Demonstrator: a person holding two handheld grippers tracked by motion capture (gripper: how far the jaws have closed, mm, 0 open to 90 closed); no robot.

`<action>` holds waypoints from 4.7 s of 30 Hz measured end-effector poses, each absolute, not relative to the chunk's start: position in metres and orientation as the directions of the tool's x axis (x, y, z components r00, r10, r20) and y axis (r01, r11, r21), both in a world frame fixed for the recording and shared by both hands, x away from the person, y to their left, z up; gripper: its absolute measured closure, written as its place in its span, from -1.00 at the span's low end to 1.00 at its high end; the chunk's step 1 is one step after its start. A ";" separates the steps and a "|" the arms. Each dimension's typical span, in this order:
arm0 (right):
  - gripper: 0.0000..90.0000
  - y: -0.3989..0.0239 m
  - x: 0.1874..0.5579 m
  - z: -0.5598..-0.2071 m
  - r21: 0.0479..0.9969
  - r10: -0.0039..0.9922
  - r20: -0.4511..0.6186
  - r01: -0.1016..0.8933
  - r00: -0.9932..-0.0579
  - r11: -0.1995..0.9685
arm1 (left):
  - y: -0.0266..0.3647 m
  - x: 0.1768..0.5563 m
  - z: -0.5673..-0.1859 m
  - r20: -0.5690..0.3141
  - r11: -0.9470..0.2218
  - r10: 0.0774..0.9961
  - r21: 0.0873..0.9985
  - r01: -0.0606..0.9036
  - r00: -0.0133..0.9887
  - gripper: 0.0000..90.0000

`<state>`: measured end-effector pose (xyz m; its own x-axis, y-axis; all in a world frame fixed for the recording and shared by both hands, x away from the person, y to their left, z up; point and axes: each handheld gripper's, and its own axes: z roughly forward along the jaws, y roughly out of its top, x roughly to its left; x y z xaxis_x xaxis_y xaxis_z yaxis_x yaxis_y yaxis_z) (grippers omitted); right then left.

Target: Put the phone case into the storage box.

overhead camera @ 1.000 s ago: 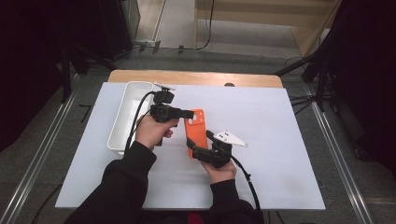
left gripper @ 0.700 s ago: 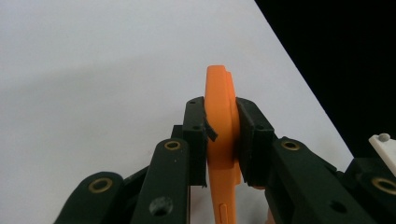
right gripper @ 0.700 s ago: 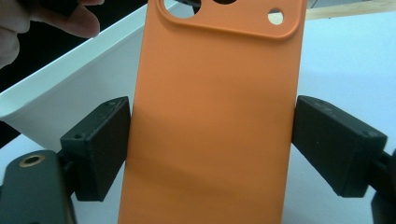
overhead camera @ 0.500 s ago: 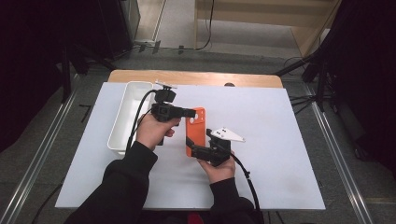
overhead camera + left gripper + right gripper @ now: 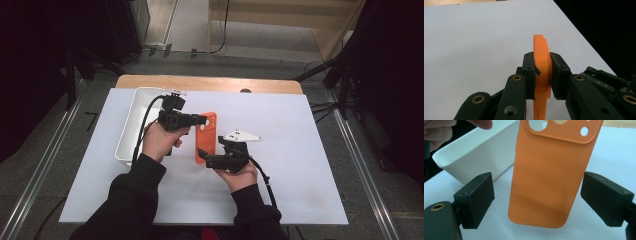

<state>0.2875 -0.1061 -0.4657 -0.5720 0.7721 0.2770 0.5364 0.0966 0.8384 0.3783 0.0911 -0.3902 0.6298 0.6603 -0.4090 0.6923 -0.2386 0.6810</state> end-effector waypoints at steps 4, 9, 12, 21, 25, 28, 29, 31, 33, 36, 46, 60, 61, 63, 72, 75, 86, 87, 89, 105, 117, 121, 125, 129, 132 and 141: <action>-0.74 -0.106 0.294 -0.461 0.807 0.766 0.286 0.576 -0.576 0.132 | 0.096 0.380 -0.389 -0.394 -0.258 0.656 0.685 0.682 0.644 0.69; -0.73 -0.112 0.297 -0.454 0.792 0.749 0.282 0.586 -0.600 0.171 | 0.102 0.380 -0.388 -0.387 -0.281 0.643 0.684 0.674 0.661 0.69; -0.73 -0.114 0.297 -0.453 0.784 0.745 0.277 0.591 -0.607 0.190 | 0.104 0.380 -0.387 -0.383 -0.284 0.639 0.689 0.667 0.667 0.69; -0.73 -0.117 0.297 -0.452 0.770 0.716 0.264 0.588 -0.647 0.248 | 0.105 0.380 -0.385 -0.354 -0.328 0.604 0.706 0.627 0.714 0.69; -0.73 -0.121 0.298 -0.448 0.760 0.694 0.268 0.589 -0.668 0.273 | 0.107 0.379 -0.384 -0.333 -0.354 0.598 0.706 0.613 0.729 0.69; -0.71 -0.124 0.300 -0.446 0.754 0.679 0.261 0.585 -0.686 0.301 | 0.104 0.375 -0.386 -0.323 -0.390 0.583 0.693 0.606 0.745 0.69; -0.71 -0.126 0.301 -0.445 0.748 0.669 0.264 0.585 -0.695 0.313 | 0.103 0.374 -0.386 -0.319 -0.398 0.580 0.692 0.602 0.750 0.69; -0.71 -0.128 0.303 -0.445 0.741 0.653 0.276 0.589 -0.705 0.323 | 0.102 0.370 -0.385 -0.310 -0.410 0.569 0.696 0.589 0.762 0.69; -0.71 -0.131 0.304 -0.444 0.742 0.648 0.279 0.587 -0.709 0.323 | 0.102 0.368 -0.383 -0.306 -0.412 0.560 0.703 0.579 0.770 0.69; -0.71 -0.137 0.305 -0.443 0.741 0.630 0.281 0.581 -0.724 0.336 | 0.102 0.364 -0.380 -0.310 -0.412 0.536 0.715 0.564 0.785 0.69; -0.70 -0.159 0.312 -0.433 0.763 0.582 0.247 0.526 -0.774 0.376 | 0.103 0.356 -0.379 -0.308 -0.447 0.477 0.721 0.529 0.823 0.69; -0.67 -0.166 0.311 -0.416 0.784 0.490 0.206 0.443 -0.847 0.436 | 0.108 0.343 -0.377 -0.316 -0.471 0.363 0.750 0.465 0.877 0.69; -0.61 -0.167 0.311 -0.415 0.786 0.479 0.202 0.433 -0.854 0.441 | 0.108 0.343 -0.377 -0.319 -0.471 0.354 0.751 0.462 0.879 0.69; -0.59 -0.167 0.309 -0.411 0.787 0.460 0.190 0.414 -0.868 0.457 | 0.107 0.341 -0.376 -0.318 -0.473 0.342 0.754 0.455 0.884 0.69; -0.59 -0.174 0.306 -0.404 0.781 0.423 0.217 0.417 -0.880 0.465 | 0.100 0.334 -0.377 -0.309 -0.515 0.299 0.744 0.425 0.903 0.69; -0.59 -0.177 0.306 -0.403 0.785 0.404 0.215 0.403 -0.889 0.470 | 0.097 0.331 -0.377 -0.303 -0.533 0.275 0.742 0.407 0.912 0.69; -0.59 -0.182 0.306 -0.404 0.778 0.343 0.229 0.383 -0.911 0.498 | 0.090 0.328 -0.380 -0.302 -0.573 0.220 0.730 0.373 0.928 0.69; -0.58 -0.182 0.306 -0.404 0.778 0.340 0.233 0.384 -0.911 0.498 | 0.089 0.328 -0.380 -0.310 -0.572 0.212 0.730 0.375 0.927 0.69; -0.58 -0.183 0.306 -0.404 0.775 0.336 0.238 0.387 -0.911 0.499 | 0.088 0.328 -0.381 -0.315 -0.573 0.201 0.730 0.372 0.927 0.69; -0.55 -0.179 0.305 -0.410 0.766 0.287 0.253 0.372 -0.924 0.524 | 0.076 0.328 -0.385 -0.344 -0.598 0.153 0.715 0.364 0.926 0.69; -0.33 -0.177 0.309 -0.416 0.759 0.260 0.290 0.387 -0.921 0.523 | 0.075 0.328 -0.387 -0.331 -0.605 0.144 0.716 0.348 0.933 0.69; -0.17 -0.177 0.310 -0.417 0.754 0.248 0.311 0.397 -0.917 0.523 | 0.075 0.328 -0.387 -0.330 -0.605 0.141 0.717 0.345 0.934 0.69; 0.04 -0.177 0.310 -0.418 0.758 0.234 0.308 0.387 -0.922 0.525 | 0.075 0.327 -0.387 -0.328 -0.610 0.123 0.720 0.332 0.937 0.69; 0.23 -0.177 0.310 -0.417 0.766 0.208 0.313 0.376 -0.927 0.522 | 0.075 0.327 -0.387 -0.326 -0.614 0.119 0.718 0.328 0.938 0.69; 0.34 -0.177 0.311 -0.418 0.765 0.193 0.322 0.375 -0.927 0.524 | 0.074 0.327 -0.387 -0.327 -0.615 0.114 0.718 0.325 0.938 0.69; 0.62 -0.180 0.313 -0.419 0.779 0.144 0.328 0.353 -0.934 0.519 | 0.076 0.328 -0.388 -0.343 -0.615 0.077 0.723 0.315 0.936 0.67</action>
<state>0.3128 -0.1795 -0.4190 -0.9338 0.1438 0.3276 0.3530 0.5189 0.7785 0.3282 0.0757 -0.3880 0.9364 0.0769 -0.3425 0.3150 -0.6149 0.7230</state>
